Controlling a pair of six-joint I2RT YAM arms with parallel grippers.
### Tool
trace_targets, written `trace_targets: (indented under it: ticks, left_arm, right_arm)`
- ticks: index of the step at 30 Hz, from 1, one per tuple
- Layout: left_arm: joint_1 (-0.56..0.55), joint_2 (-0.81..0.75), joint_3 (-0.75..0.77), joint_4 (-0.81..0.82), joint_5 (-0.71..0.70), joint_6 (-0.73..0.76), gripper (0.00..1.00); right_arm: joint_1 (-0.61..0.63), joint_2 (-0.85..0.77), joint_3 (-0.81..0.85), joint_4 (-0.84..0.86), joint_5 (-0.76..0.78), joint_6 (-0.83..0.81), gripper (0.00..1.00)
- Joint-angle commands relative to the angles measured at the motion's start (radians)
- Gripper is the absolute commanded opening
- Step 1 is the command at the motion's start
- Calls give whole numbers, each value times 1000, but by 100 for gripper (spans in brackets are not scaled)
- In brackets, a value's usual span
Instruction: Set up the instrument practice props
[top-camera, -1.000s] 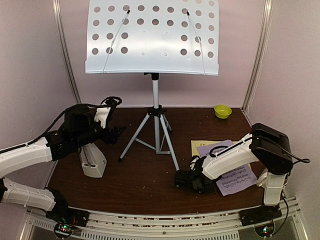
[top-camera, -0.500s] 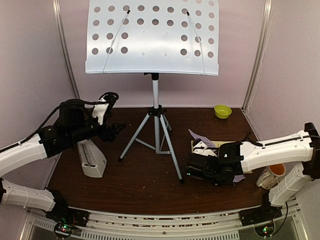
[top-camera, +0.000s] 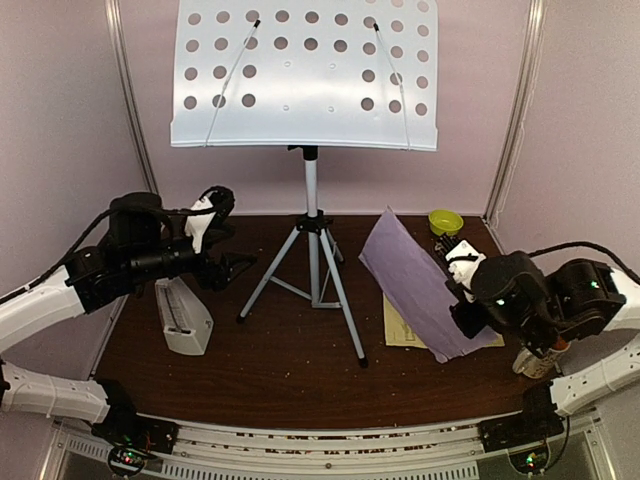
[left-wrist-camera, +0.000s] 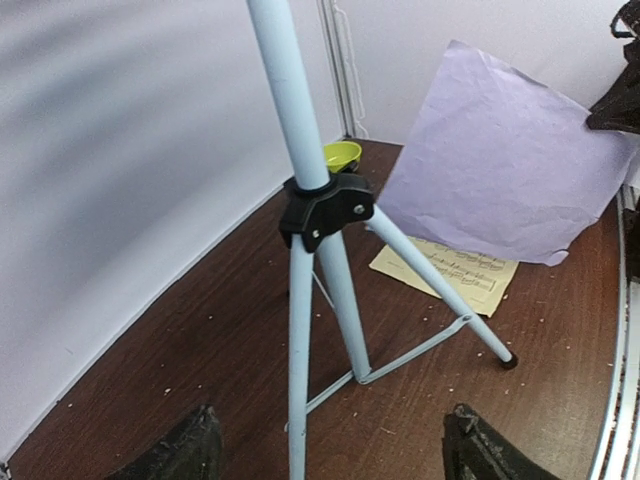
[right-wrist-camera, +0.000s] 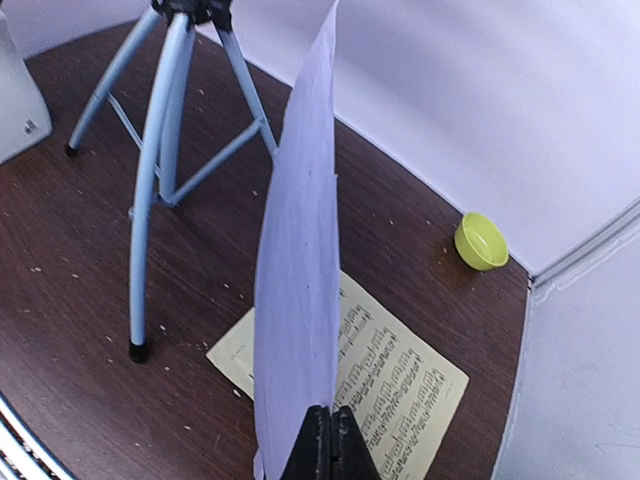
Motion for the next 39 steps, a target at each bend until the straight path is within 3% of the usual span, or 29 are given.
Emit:
trace_targets:
  ticks: [1,5,9,11,13,17,19,25,29,39]
  left_arm:
    - [-6,-34,-26,63,171,13,79]
    - [-22,-44,-52,86,199,-34,86]
    - [-64,-40,-14,80,51,-114,87]
    - [-83,-22,34,50,-70,-259,86]
    - [-97,-26,44,67,-78,-432,86]
    - [-192,-97,-63,219,-202,-730,91]
    - [-246,-109,-60,207,-284,-822,95]
    - [-318,-82,11,94,-417,-867,98]
    - [-329,8,68,48,-428,-896,96]
    - [-346,153,213,6,-353,-792,92]
  right_arm:
    - [6,-97,1,119,-123,-143,0]
    - [11,-143,27,195,-178,-210,0]
    - [11,-80,92,264,-116,-205,0]
    - [16,-2,144,271,-80,-142,0]
    - [37,98,180,282,-28,-75,0]
    - [83,251,213,352,80,-17,0]
    - [101,332,258,376,112,6,0]
    - [137,489,305,540,65,-32,0]
    - [142,560,333,577,40,-47,0]
    - [142,607,310,642,-41,-73,0]
